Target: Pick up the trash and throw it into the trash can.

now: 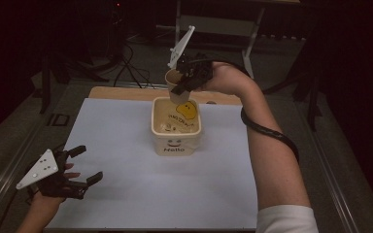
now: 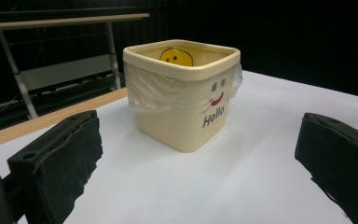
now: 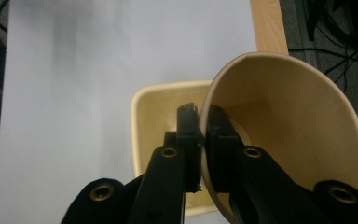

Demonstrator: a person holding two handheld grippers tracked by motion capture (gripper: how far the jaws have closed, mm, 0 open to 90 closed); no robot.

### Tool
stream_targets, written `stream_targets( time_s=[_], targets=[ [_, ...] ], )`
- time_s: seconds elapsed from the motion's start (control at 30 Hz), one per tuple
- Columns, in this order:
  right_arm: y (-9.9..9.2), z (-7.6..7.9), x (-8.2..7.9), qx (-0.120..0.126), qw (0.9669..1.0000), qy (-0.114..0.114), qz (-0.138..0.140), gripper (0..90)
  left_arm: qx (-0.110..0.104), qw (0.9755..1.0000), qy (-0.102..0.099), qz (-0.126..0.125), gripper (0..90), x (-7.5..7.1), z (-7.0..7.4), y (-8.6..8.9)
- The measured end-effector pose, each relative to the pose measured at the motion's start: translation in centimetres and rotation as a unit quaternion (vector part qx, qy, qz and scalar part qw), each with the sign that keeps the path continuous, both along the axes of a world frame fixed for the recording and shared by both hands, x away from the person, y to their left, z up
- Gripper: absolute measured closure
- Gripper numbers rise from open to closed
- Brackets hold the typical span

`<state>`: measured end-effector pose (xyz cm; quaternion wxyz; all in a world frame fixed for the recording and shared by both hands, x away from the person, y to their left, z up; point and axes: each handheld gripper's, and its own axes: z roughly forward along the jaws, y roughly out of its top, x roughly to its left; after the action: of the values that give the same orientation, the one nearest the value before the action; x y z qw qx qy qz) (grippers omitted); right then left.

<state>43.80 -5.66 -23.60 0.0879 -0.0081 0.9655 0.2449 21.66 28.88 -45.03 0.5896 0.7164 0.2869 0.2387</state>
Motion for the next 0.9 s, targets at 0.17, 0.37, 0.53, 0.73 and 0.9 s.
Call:
stream_targets(
  time_s=[0.17, 0.37, 0.53, 0.73, 0.9],
  targets=[
    [0.5, -0.5, 0.9, 0.001, 0.9999, -0.001, -0.014, 85.8, 0.0, 1.0, 0.0, -0.001, 1.4, 0.0, 0.0, 0.0],
    [0.8, -1.1, 1.6, -0.002, 0.9996, 0.002, -0.029, 85.1, 0.005, 1.0, 0.002, -0.004, 1.4, 0.1, -0.1, -0.1],
    [0.8, -1.8, 2.0, 0.005, 0.9984, 0.004, -0.057, 61.3, 0.006, 1.0, 0.002, -0.006, 1.4, 0.0, -0.1, -0.1],
    [0.4, -1.5, 1.8, 0.011, 0.997, 0.017, -0.075, 50.1, 0.007, 0.9999, 0.003, -0.007, 1.4, 0.1, -0.1, -0.2],
    [-0.2, -1.1, 1.3, 0.015, 0.9959, 0.022, -0.087, 44.0, 0.009, 0.9999, 0.005, -0.009, 1.4, 0.1, -0.1, -0.3]
  ],
)
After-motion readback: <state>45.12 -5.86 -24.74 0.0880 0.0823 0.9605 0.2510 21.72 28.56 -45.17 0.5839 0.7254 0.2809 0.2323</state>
